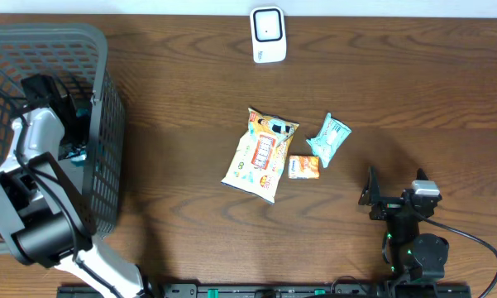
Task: Scan the item barcode
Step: 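Reach the left gripper into the basket and grasp the teal Listerine bottle, then lift the Listerine bottle out of the basket toward the table center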
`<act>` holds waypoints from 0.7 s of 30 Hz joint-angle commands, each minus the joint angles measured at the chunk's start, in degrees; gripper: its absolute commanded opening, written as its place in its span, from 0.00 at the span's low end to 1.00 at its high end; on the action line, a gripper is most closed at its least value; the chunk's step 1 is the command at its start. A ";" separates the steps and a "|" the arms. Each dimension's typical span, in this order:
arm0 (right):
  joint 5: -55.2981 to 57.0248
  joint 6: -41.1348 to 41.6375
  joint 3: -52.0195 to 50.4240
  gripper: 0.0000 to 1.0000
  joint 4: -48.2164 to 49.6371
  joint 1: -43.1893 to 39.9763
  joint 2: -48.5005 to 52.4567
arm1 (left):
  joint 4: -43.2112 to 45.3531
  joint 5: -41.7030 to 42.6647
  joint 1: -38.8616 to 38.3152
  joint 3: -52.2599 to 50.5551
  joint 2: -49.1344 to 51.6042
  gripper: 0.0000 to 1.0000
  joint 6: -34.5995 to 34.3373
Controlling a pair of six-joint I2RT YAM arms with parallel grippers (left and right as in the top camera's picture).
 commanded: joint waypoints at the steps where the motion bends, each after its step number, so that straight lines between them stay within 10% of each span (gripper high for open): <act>1: -0.13 -0.55 -0.07 0.99 -0.17 -1.07 -0.35 | -0.09 -3.52 0.15 -0.83 -6.64 0.54 -0.70; 21: -0.15 -0.55 -0.07 0.99 -0.17 -1.07 -0.35 | 4.48 -3.43 0.15 -0.83 -39.50 0.53 -8.50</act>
